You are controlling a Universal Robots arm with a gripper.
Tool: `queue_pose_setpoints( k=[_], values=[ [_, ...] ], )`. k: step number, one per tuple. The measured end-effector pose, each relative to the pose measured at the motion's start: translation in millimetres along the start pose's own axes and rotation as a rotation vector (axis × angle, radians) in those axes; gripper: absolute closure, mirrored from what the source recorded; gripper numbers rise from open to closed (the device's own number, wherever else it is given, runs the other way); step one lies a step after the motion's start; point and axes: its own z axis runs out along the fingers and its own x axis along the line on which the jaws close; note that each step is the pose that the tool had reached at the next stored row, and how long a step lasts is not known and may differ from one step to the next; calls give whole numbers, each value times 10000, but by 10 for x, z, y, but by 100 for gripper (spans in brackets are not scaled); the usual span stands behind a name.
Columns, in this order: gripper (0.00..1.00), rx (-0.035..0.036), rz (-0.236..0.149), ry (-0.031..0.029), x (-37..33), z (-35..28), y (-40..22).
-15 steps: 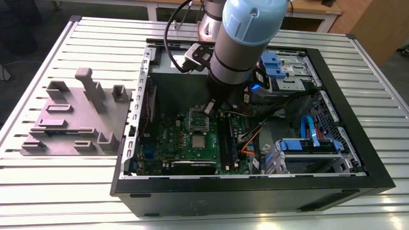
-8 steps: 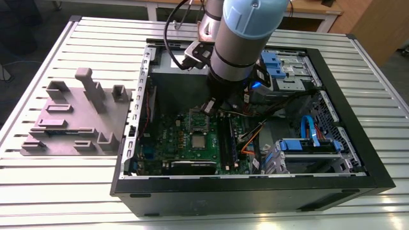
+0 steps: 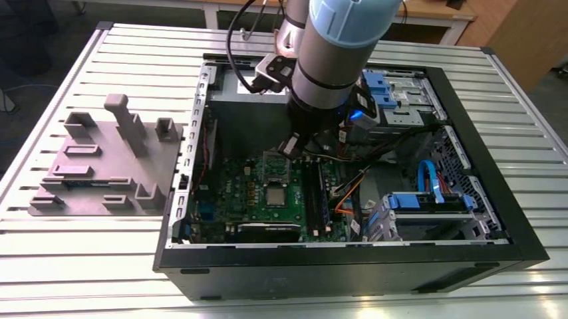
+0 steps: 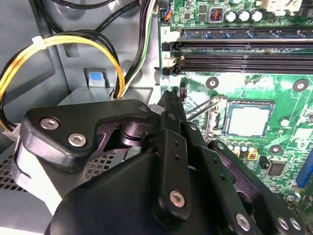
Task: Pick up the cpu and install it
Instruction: 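Close the cpu cover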
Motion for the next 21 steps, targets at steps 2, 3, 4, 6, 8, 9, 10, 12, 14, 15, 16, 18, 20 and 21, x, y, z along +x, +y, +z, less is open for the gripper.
queue_pose_setpoints(
  k=[2, 3, 4, 6, 8, 9, 10, 12, 14, 15, 16, 18, 20, 21],
  values=[
    [89, 6, 0, 13, 4, -7, 7],
    [89, 8, 0, 16, 7, -10, 12],
    [89, 9, 0, 19, 9, -14, 18],
    [89, 10, 0, 19, 15, -22, 30],
    [89, 11, 1, 21, 19, -34, 40],
    [89, 11, 1, 21, 19, -42, 44],
    [89, 11, 0, 21, 20, -50, 47],
    [89, 13, 0, 24, 19, -66, 52],
    [89, 16, 1, 27, 19, -78, 56],
    [89, 16, 1, 28, 19, -82, 57],
    [89, 17, 1, 29, 19, -86, 59],
    [89, 18, 1, 30, 20, -92, 62],
    [89, 19, 1, 34, 20, -100, 65],
    [89, 20, 1, 35, 20, -103, 66]
  ],
)
